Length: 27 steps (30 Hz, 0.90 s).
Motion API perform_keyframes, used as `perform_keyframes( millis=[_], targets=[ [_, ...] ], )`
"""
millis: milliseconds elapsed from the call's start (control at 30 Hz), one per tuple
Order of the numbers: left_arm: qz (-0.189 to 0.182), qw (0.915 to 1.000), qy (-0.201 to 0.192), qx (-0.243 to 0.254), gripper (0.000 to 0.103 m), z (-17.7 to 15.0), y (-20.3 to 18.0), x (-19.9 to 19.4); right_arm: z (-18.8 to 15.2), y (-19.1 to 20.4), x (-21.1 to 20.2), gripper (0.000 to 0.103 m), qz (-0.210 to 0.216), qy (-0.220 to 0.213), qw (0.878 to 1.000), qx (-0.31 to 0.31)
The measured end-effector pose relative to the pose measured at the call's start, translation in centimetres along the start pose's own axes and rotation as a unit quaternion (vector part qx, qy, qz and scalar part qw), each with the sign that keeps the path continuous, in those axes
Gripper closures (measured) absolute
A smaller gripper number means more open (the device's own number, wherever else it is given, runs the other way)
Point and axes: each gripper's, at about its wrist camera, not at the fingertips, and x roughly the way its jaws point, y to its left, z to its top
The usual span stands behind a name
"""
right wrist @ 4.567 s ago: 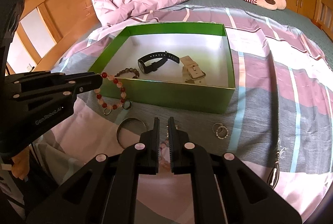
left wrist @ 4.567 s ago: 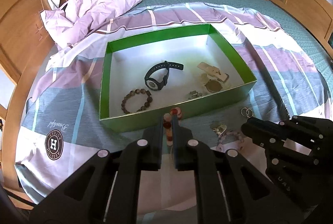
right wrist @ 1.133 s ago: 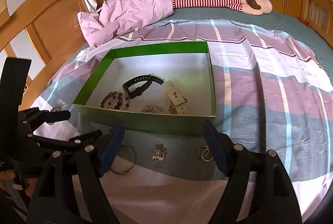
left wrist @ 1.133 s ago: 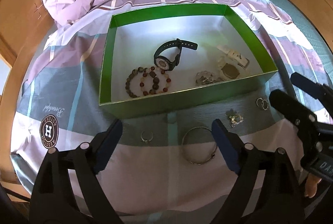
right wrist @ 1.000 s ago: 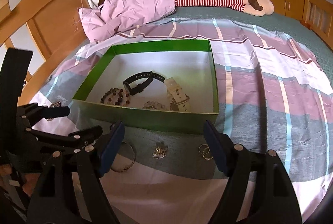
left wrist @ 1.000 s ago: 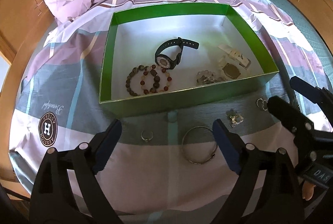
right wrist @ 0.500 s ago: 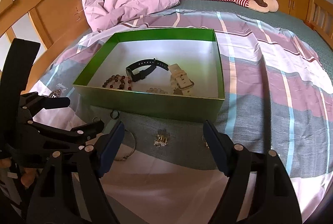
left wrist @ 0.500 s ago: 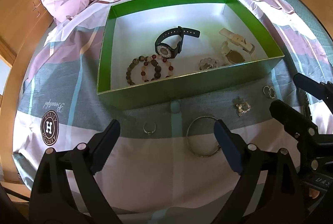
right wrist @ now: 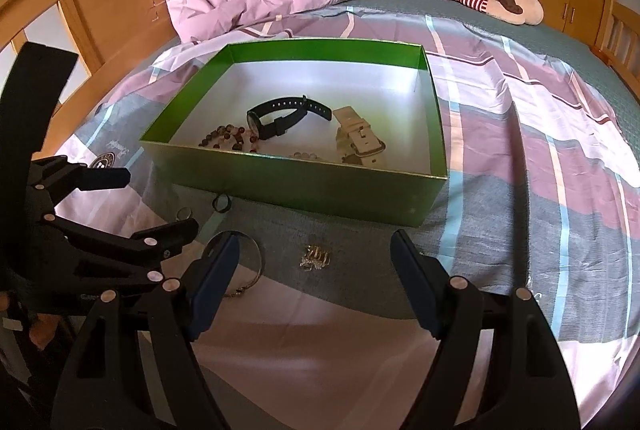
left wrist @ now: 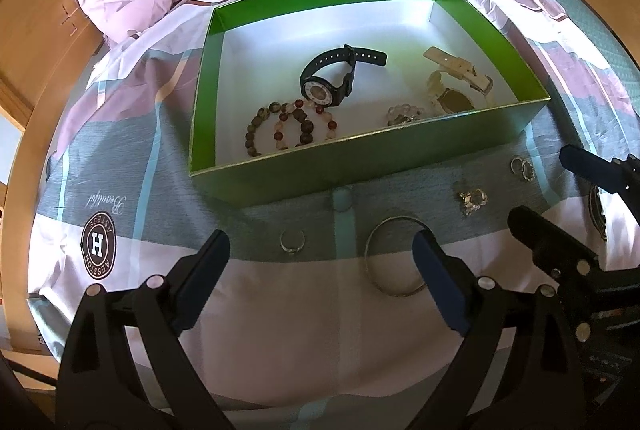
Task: Organize jewelry
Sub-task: 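Move both open tools back toward the silver bangle and rings before the box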
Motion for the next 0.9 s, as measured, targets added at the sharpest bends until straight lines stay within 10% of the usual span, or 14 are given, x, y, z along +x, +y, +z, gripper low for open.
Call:
perform_keyframes(
  millis=[900],
  targets=[
    [0.035, 0.9979, 0.051, -0.017, 0.011, -1.2, 2.2, 1.7, -0.9, 1.2, 3.0, 0.027, -0.06, 0.023, 0.997, -0.042]
  ],
)
